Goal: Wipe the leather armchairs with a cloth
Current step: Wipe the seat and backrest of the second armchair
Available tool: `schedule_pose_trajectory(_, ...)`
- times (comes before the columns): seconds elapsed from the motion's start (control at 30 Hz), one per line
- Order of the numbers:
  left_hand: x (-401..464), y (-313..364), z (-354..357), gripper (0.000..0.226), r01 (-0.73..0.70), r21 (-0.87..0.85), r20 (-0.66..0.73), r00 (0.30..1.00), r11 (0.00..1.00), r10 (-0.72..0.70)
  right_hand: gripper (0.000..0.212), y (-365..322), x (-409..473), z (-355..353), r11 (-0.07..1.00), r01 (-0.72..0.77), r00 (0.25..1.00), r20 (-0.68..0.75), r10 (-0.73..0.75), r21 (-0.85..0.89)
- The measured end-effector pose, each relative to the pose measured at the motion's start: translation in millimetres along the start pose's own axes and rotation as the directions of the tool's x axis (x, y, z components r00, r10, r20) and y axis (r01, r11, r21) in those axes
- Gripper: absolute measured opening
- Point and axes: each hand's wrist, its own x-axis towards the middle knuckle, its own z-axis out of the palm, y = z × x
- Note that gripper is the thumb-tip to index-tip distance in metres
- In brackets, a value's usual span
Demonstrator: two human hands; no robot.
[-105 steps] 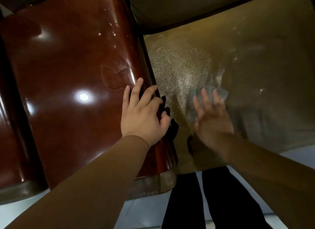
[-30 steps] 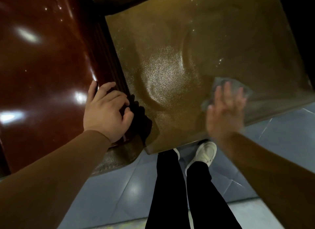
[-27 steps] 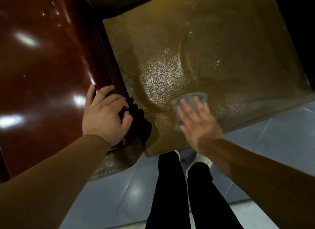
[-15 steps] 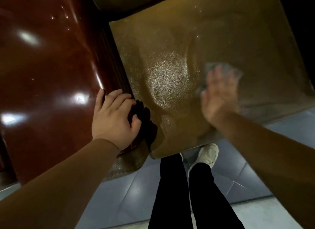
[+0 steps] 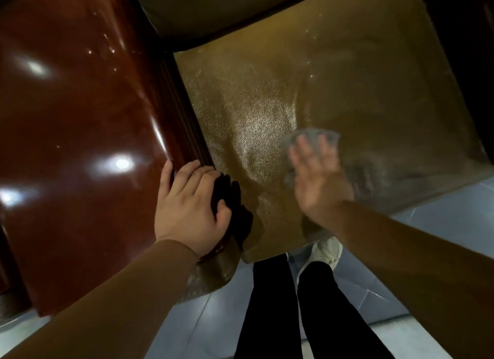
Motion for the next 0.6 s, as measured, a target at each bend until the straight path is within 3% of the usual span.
schedule_pose_trajectory(0.1, 1, 1, 0, 0.049, 0.007, -0.004, 0.008, 1.000, 1.000, -0.007, 0.067, 25, -15, 3, 0.930, 0.367, 0.930, 0.012, -0.367, -0.036)
schedule_pose_trajectory(0.17, 2, 1, -1, 0.050, 0.009, 0.004, 0.017, 1.000, 1.000, -0.009, 0.069, 68, -10, -3, 0.911, 0.394, 0.919, 0.035, -0.393, -0.121)
schedule_pose_trajectory(0.2, 3, 1, -1, 0.051, 0.001, 0.004, 0.019, 1.000, 1.000, -0.001, 0.068, 87, -5, -8, 0.948, 0.288, 0.957, 0.021, -0.288, -0.134)
schedule_pose_trajectory(0.27, 4, 0, 0, 0.051, -0.009, 0.007, 0.025, 1.000, 1.000, 0.009, 0.070, 114, 1, -19, 0.997, -0.071, 0.996, -0.045, 0.071, -0.013)
schedule_pose_trajectory(0.33, 6, -3, -2, 0.051, 0.007, 0.017, 0.040, 0.999, 1.000, -0.008, 0.069, 103, 4, -25, 0.919, -0.370, 0.925, -0.036, 0.378, 0.140)
schedule_pose_trajectory(0.4, 7, -1, -2, 0.052, 0.010, 0.032, 0.078, 0.997, 0.999, -0.012, 0.069, 69, -2, -21, 0.868, -0.481, 0.873, -0.019, 0.487, 0.121)
schedule_pose_trajectory(0.43, 7, 1, -2, 0.053, 0.010, 0.047, 0.096, 0.995, 0.999, -0.014, 0.070, 52, -11, -17, 0.893, -0.437, 0.897, -0.026, 0.441, 0.105)
schedule_pose_trajectory(0.5, 7, 3, -6, 0.055, 0.037, 0.118, 0.134, 0.990, 0.992, -0.053, 0.071, 31, -33, -5, 0.983, -0.158, 0.987, -0.008, 0.159, 0.089)
schedule_pose_trajectory(0.57, 11, 11, -10, 0.057, 0.076, 0.156, 0.205, 0.973, 0.985, -0.107, 0.068, 44, -63, 12, 0.995, 0.091, 0.996, -0.021, -0.090, 0.046)
schedule_pose_trajectory(0.6, 16, 19, -12, 0.055, 0.109, 0.135, 0.237, 0.962, 0.985, -0.139, 0.065, 61, -77, 16, 0.992, 0.122, 0.992, -0.044, -0.120, 0.041)
